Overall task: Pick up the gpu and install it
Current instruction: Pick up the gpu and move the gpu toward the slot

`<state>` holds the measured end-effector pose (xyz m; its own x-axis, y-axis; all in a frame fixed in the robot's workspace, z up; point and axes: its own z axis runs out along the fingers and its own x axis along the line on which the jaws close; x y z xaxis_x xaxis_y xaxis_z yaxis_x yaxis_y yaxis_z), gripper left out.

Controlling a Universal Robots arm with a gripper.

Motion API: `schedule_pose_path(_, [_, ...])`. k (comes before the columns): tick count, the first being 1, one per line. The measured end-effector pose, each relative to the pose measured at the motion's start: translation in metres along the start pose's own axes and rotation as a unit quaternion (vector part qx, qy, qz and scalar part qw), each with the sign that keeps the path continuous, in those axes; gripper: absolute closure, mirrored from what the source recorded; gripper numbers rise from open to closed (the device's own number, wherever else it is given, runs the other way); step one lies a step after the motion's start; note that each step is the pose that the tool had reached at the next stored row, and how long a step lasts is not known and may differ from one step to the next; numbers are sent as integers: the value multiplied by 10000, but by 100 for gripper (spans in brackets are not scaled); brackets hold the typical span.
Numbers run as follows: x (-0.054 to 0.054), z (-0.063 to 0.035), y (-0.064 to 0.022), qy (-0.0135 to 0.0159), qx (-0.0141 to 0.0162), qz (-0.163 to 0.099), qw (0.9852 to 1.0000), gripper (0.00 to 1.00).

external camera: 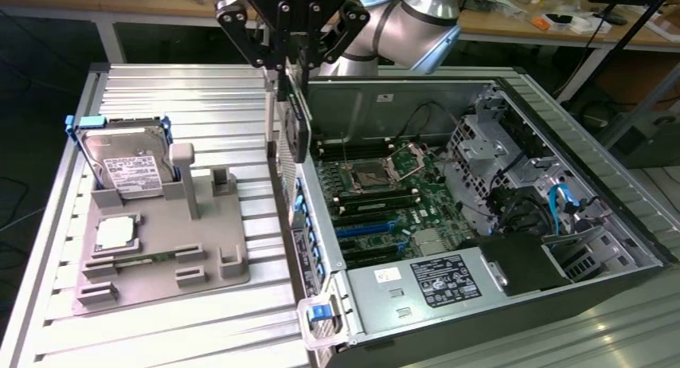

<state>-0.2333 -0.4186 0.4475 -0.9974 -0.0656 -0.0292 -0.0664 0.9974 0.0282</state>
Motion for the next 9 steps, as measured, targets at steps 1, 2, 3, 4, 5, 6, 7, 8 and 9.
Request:
schedule_pose_path(1, [-43, 2, -3, 2, 0, 0, 10000, 73])
schedule_pose_path(2, [-89, 3, -7, 4, 0, 0, 10000, 73])
schedule_pose_path(3, [-132, 4, -9, 6, -1, 0, 10000, 73])
schedule_pose_path(4, [-168, 5, -12, 8, -1, 0, 10000, 73])
schedule_pose_path(5, [-210, 6, -15, 10, -1, 0, 10000, 73])
schedule_pose_path(6, [-251, 7, -17, 12, -1, 0, 10000, 73])
schedule_pose_path(7, [-287, 8, -20, 13, -1, 1, 10000, 73])
schedule_pose_path(8, [-322, 8, -22, 15, -1, 1, 10000, 73])
schedule_pose_path(9, [-356, 7, -25, 20, -2, 1, 10000, 73])
